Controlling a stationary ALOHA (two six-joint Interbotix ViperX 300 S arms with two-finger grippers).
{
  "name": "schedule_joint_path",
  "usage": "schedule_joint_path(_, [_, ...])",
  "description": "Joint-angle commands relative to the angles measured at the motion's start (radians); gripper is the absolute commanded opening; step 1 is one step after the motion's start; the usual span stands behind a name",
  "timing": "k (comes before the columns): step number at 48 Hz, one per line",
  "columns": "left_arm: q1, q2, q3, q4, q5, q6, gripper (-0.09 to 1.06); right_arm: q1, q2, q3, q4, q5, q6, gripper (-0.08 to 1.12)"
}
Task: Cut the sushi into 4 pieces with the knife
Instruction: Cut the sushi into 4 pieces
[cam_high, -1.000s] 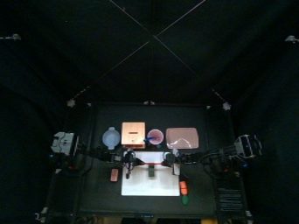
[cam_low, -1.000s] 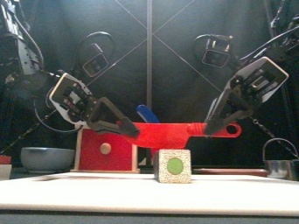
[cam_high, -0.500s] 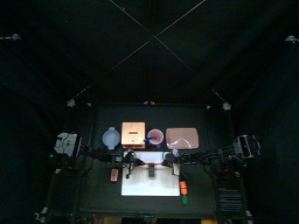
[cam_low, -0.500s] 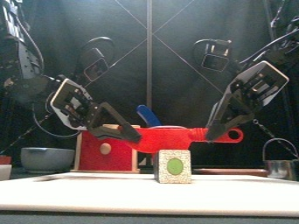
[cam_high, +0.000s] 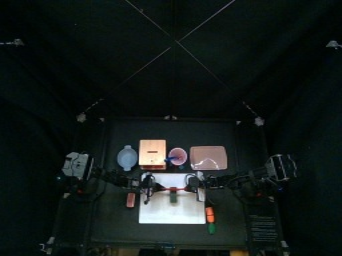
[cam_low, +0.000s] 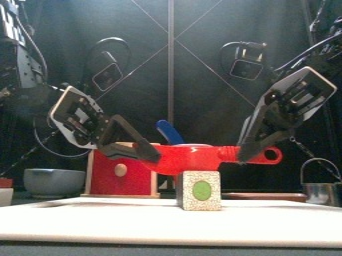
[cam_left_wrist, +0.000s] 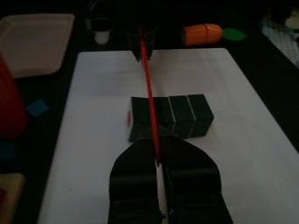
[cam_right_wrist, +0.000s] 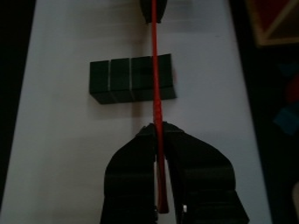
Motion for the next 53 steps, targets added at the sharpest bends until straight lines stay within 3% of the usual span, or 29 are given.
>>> schedule_joint_path(1, [0.003,-0.009,-0.025,-0.003,0.0,0.003,0.15,0.003,-0.012,-0.023,0.008,-0.005,-0.005,0.1])
schedule_joint_path(7, [0.003,0.015,-0.025,-0.014,0.008,0.003,0.15,0.002,0.018,-0.026,0.009,-0.006,-0.005,0.1])
schedule_joint_path(14, [0.009,0.081,-0.035,-0.057,0.011,0.009,0.15,-0.003,0.083,-0.035,0.021,-0.006,-0.005,0.1])
schedule_joint_path(20, [0.021,0.115,-0.046,-0.074,0.011,0.012,0.15,-0.005,0.106,-0.035,0.025,-0.005,-0.005,0.1])
schedule_joint_path(38, [0.106,0.078,-0.038,-0.063,0.011,0.014,0.15,-0.089,0.049,-0.034,0.002,0.049,-0.008,0.1])
schedule_joint_path(46, [0.1,0.041,-0.037,-0.035,0.012,0.012,0.15,-0.086,0.005,-0.037,-0.012,0.074,-0.006,0.1])
schedule_joint_path(53, [0.055,-0.034,-0.037,-0.009,0.026,0.012,0.15,-0.071,-0.063,-0.035,-0.011,0.091,-0.005,0.1])
